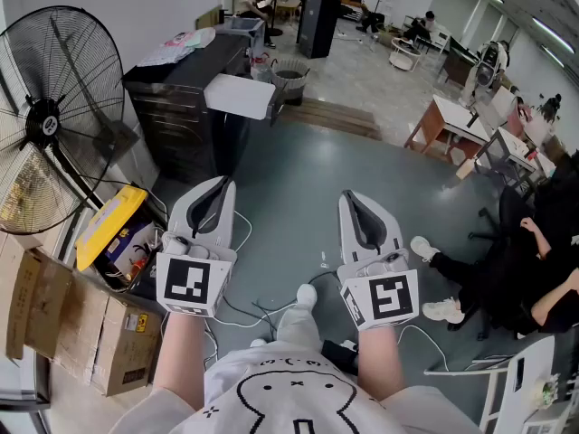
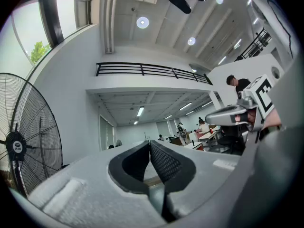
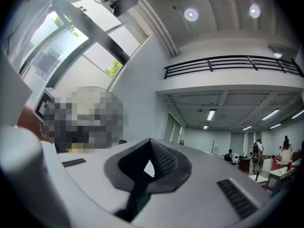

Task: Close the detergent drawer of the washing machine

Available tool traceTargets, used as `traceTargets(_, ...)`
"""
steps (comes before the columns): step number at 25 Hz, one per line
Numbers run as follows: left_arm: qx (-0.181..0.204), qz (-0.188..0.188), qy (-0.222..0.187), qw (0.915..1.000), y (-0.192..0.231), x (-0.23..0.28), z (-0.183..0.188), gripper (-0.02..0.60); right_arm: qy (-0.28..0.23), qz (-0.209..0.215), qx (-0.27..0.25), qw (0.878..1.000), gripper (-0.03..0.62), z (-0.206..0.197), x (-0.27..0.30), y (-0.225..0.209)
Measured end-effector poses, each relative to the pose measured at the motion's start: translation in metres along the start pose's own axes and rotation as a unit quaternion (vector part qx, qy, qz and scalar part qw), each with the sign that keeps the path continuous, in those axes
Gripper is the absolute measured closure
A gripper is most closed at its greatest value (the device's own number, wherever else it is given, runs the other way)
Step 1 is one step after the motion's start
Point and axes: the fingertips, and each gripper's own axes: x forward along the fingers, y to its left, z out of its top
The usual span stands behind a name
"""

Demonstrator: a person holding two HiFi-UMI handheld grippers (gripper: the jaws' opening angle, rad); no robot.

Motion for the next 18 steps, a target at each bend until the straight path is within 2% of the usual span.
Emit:
traceTargets(10, 0.008, 0.007, -0.002, 0.9999, 0.006, 0.034, -0.006, 0.563, -0.002, 0.008, 0.018, 1.0, 0.599, -0.014, 0.023, -0.028)
traceTargets(18, -0.001, 0.025, 0.014, 0.9996, 0.01, 0.082, -0.026, 0.563, -0.015, 0.035, 0.064, 0.997, 0.589, -0.038, 0.058, -0.059)
